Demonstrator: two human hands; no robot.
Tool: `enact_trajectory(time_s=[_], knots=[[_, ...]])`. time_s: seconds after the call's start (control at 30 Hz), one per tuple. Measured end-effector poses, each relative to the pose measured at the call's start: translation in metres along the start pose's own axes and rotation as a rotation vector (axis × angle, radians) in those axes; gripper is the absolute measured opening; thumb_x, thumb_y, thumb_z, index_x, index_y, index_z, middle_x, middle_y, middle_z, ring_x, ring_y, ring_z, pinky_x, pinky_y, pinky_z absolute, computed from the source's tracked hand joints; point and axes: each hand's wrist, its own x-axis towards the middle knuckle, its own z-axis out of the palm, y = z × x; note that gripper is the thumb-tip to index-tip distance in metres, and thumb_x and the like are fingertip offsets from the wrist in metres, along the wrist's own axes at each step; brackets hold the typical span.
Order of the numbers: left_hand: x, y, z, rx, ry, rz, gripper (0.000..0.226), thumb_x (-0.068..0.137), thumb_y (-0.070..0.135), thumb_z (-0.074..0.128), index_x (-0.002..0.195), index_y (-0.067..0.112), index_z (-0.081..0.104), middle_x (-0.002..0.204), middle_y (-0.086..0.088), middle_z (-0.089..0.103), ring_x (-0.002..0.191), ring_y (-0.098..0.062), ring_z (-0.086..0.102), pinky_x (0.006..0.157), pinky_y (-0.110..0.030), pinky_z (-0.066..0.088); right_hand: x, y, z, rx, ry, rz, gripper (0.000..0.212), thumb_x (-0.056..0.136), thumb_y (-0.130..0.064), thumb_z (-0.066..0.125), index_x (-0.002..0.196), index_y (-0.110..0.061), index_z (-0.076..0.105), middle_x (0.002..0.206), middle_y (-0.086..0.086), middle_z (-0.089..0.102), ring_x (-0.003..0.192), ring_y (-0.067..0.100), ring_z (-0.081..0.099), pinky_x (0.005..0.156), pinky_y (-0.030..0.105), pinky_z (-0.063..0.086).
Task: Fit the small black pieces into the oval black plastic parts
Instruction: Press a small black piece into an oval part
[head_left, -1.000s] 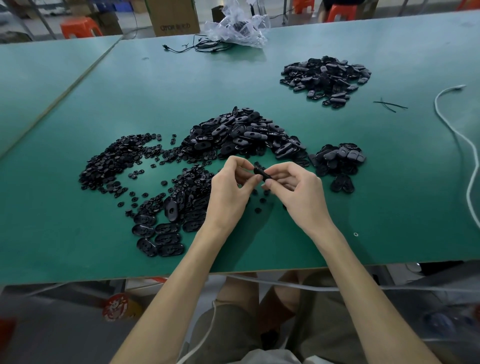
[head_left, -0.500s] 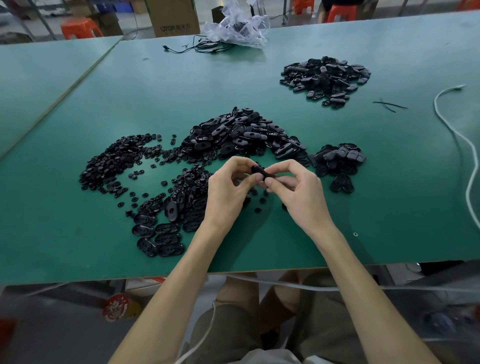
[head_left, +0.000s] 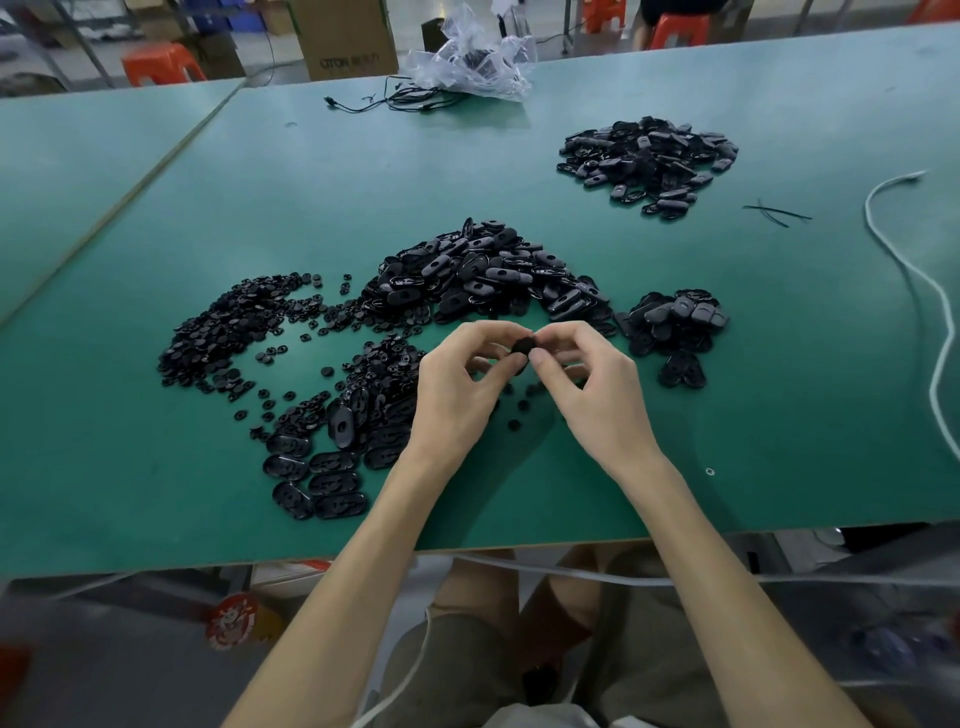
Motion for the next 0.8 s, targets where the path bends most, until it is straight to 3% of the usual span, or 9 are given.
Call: enact_trajectory(time_s=[0.17,0.37,0.8], knots=[[0.0019,-0.0015,-0.0002,0.016,-0.040,0.056,0.023,0.091,0.000,0.075,0.109,0.013,0.080,0.109,-0.002,0.068,0.095,-0.018,0.065,0.078,-0.027,0.053,0.0006,0.0001,-0.0022,0.057,0.018,0.052,0.007,0.100,-0.011,0.069,0.106,-0.013,0.069,0.093,-0.006,0.075,0.082,0.009,0.075,0.077,0.030,0.062],[0.0013,-0.0014,0.0024,-0.023,-0.033,-0.003,0.028,0.089,0.004,0.078,0.116,0.013,0.073,0.103,0.003,0.075,0.098,-0.014,0.071,0.090,-0.039,0.057,-0.0004,-0.0014,-0.0029,0.064,0.006,0.047,0.008,0.098,-0.013,0.072,0.106,-0.015,0.073,0.091,-0.008,0.076,0.081,0.007,0.074,0.074,0.023,0.059],[0.0004,-0.0070,0.0030,-0.035,-0.056,-0.009,0.021,0.093,0.005,0.075,0.110,0.017,0.075,0.103,0.008,0.077,0.100,-0.014,0.072,0.087,-0.043,0.058,-0.0012,0.0005,-0.0048,0.113,0.030,0.038,0.011,0.097,-0.006,0.071,0.102,-0.016,0.073,0.088,-0.005,0.077,0.078,0.012,0.074,0.071,0.027,0.061]])
